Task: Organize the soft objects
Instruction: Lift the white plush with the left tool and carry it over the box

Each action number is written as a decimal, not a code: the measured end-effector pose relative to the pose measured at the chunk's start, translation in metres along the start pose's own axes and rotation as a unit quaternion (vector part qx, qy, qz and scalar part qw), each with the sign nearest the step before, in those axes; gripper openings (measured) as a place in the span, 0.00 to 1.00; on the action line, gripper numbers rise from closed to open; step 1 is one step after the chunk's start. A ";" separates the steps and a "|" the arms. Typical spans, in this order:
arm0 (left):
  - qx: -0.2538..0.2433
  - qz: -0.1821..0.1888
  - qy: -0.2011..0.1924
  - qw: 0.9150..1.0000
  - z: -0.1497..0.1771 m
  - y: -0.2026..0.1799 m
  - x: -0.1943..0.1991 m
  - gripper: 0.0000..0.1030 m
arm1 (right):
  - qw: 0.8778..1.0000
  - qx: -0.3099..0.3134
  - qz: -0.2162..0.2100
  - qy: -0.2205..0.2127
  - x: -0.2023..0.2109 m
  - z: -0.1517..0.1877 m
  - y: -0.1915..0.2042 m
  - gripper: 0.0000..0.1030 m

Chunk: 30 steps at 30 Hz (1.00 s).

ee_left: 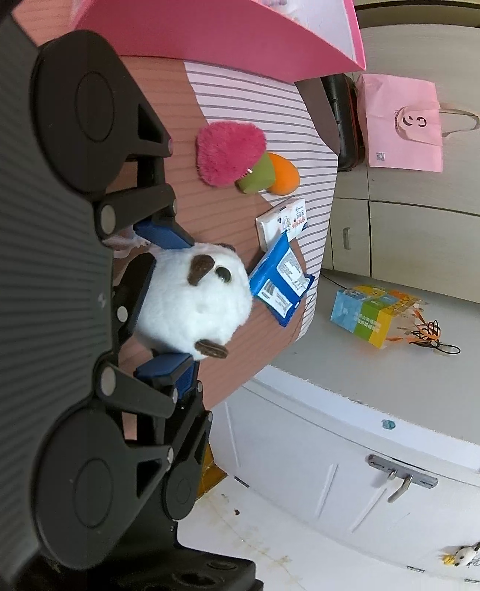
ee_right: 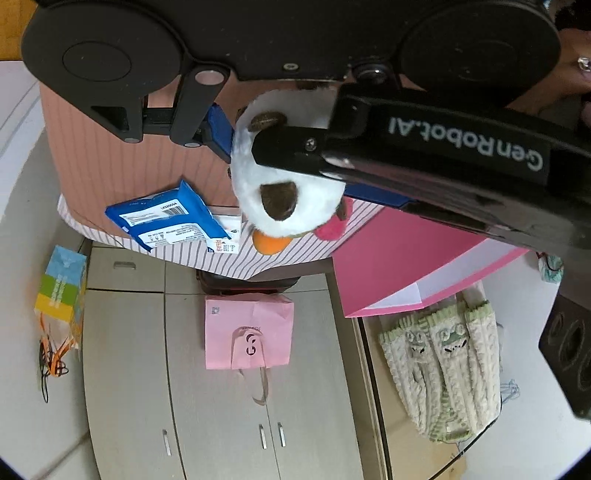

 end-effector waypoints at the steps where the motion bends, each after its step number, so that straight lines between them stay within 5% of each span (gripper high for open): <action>1: -0.001 0.000 0.001 1.000 0.002 -0.001 0.002 0.57 | 1.000 -0.002 0.000 0.001 0.002 0.001 0.001 0.65; 14: 0.032 -0.003 0.023 0.999 0.024 0.002 0.032 0.58 | 1.000 0.004 -0.020 0.017 0.023 0.015 0.025 0.64; 21: 0.066 0.000 0.068 0.996 0.038 0.005 0.055 0.58 | 0.995 0.013 -0.078 0.065 0.035 0.024 0.039 0.64; 30: 0.083 -0.011 0.062 0.995 0.038 0.003 0.116 0.57 | 0.989 0.063 -0.120 0.066 0.070 0.008 0.078 0.63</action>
Point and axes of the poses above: each gripper's, at about its wrist camera, not at the fingertips, and x roughly against the way its jaws point, y to its left, z to its underside, the point moved 8 cm from there along -x, roughly the way its jaws point, and after that the axes turned 14 degrees about z, right-handed, at the moved point
